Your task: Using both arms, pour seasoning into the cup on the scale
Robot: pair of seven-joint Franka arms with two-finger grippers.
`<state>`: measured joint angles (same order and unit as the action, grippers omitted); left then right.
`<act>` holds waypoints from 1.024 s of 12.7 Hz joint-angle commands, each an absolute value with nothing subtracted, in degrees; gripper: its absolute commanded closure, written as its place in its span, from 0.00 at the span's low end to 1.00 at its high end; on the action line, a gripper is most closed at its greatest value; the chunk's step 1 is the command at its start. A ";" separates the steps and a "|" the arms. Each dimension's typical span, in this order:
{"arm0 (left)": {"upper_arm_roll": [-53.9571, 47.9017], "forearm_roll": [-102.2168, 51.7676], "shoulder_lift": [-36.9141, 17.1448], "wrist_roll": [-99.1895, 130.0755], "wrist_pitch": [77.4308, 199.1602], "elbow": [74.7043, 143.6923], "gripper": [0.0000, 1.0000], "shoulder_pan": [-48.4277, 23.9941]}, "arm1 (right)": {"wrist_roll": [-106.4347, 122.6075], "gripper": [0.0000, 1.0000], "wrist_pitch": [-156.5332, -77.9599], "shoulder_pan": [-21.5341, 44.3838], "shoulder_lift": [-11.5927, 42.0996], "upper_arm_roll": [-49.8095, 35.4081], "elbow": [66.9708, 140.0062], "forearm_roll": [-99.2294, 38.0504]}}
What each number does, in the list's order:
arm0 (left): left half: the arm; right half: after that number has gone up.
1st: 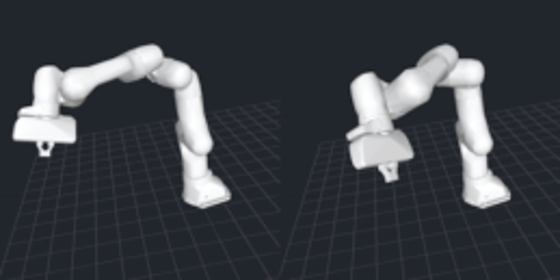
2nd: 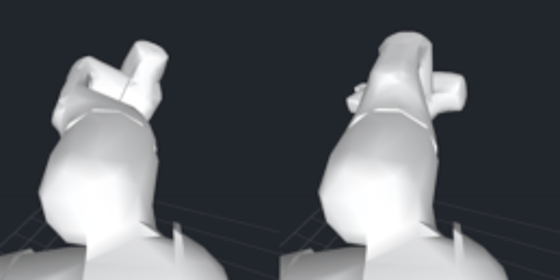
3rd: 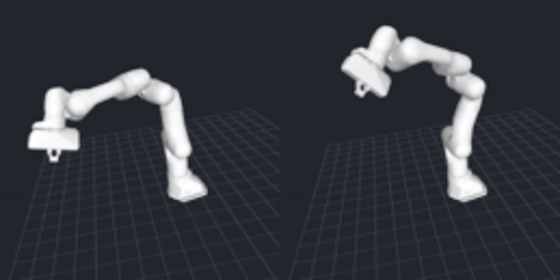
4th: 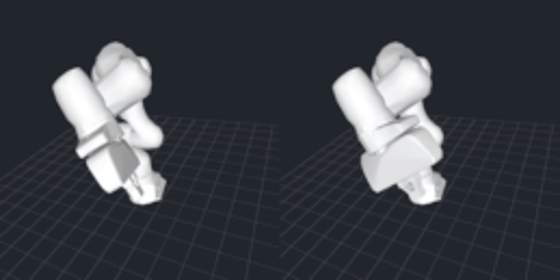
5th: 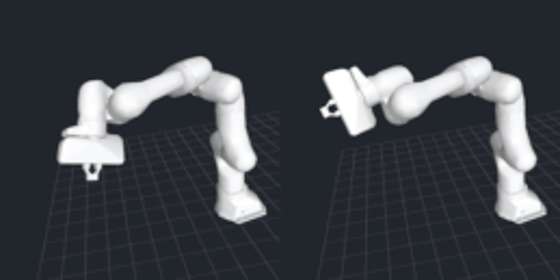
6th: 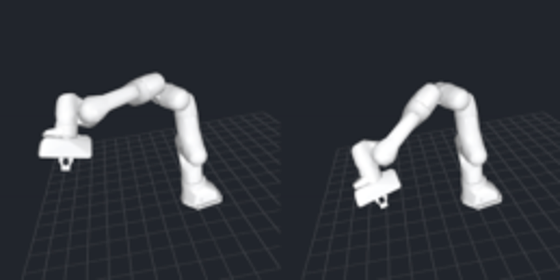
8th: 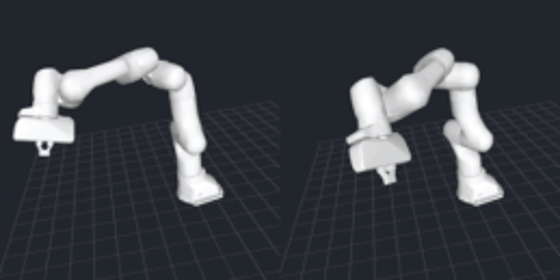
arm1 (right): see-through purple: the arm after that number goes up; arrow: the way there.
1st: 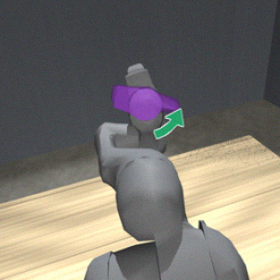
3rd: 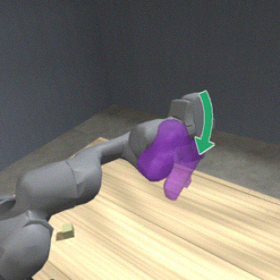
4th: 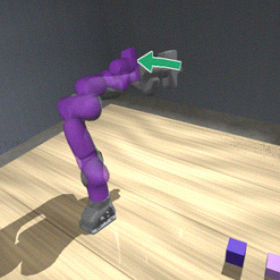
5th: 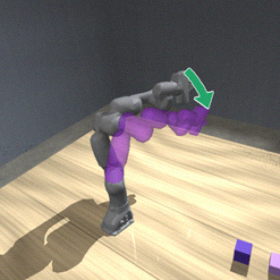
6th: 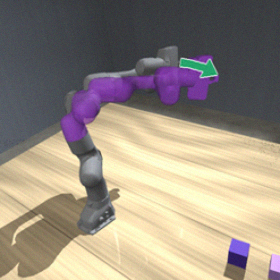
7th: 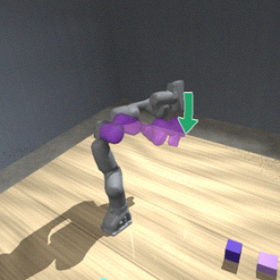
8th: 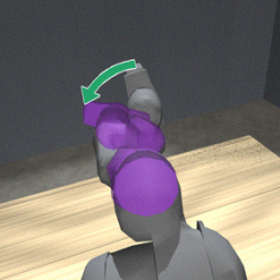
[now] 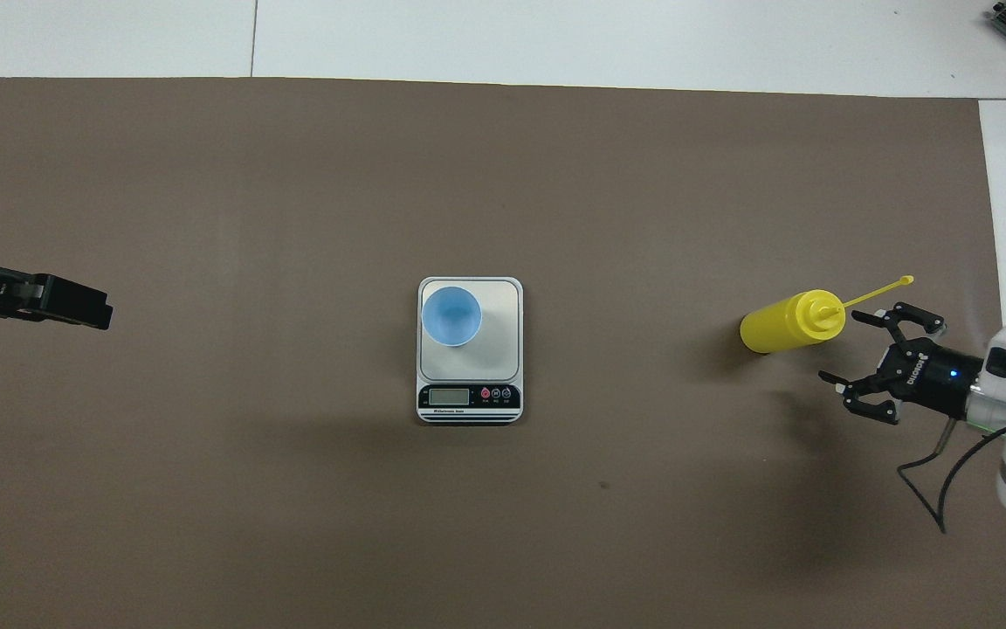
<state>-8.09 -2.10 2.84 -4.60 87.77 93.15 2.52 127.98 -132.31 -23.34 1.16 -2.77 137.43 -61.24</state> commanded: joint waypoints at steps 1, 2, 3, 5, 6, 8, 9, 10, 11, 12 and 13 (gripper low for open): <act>-8.00 -3.08 4.75 -4.66 88.33 95.36 0.00 2.99 | 126.75 0.00 -128.95 -26.27 -0.26 -2.38 135.98 -53.30; -8.00 -3.08 4.75 -4.66 88.33 95.36 0.00 2.99 | 124.22 0.00 -127.37 -27.50 -0.35 -2.37 134.49 -49.69; -8.00 -3.08 4.75 -4.66 88.33 95.36 0.00 2.99 | 120.10 0.00 -125.44 -28.29 -0.44 -2.37 132.38 -45.22; -8.00 -3.08 4.75 -4.66 88.33 95.36 0.00 2.99 | 112.62 0.00 -124.54 -28.21 -0.44 -2.46 128.25 -37.30; -8.00 -3.08 4.75 -4.66 88.33 95.36 0.00 2.99 | 109.02 0.00 -124.54 -27.86 -0.79 -2.55 127.19 -35.61; -8.00 -3.08 4.75 -4.66 88.33 95.36 0.00 2.99 | 98.32 0.00 -124.54 -26.29 -3.94 -2.90 126.13 -30.18; -8.00 -3.08 4.75 -4.66 88.33 95.36 0.00 2.99 | 91.04 0.00 -124.19 -24.97 -5.78 -2.90 125.43 -25.27; -8.00 -3.08 4.75 -4.66 88.33 95.36 0.00 2.99 | 83.66 0.00 -122.62 -23.66 -7.02 -3.16 124.20 -20.79; -8.00 -3.08 4.75 -4.66 88.33 95.36 0.00 2.99 | 75.49 0.00 -119.74 -22.51 -7.64 -3.34 122.10 -17.00; -8.00 -3.08 4.75 -4.66 88.33 95.36 0.00 2.99 | 67.75 0.00 -117.18 -20.85 -7.65 -3.34 119.90 -14.35; -8.00 -3.08 4.75 -4.66 88.33 95.36 0.00 2.99 | 59.24 0.00 -115.85 -19.09 -7.73 -3.34 118.40 -11.80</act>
<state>-8.09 -2.10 2.84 -4.60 87.77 93.15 2.52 70.80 -118.82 -20.81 -7.75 -3.09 121.22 -16.11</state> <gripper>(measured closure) 0.000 0.000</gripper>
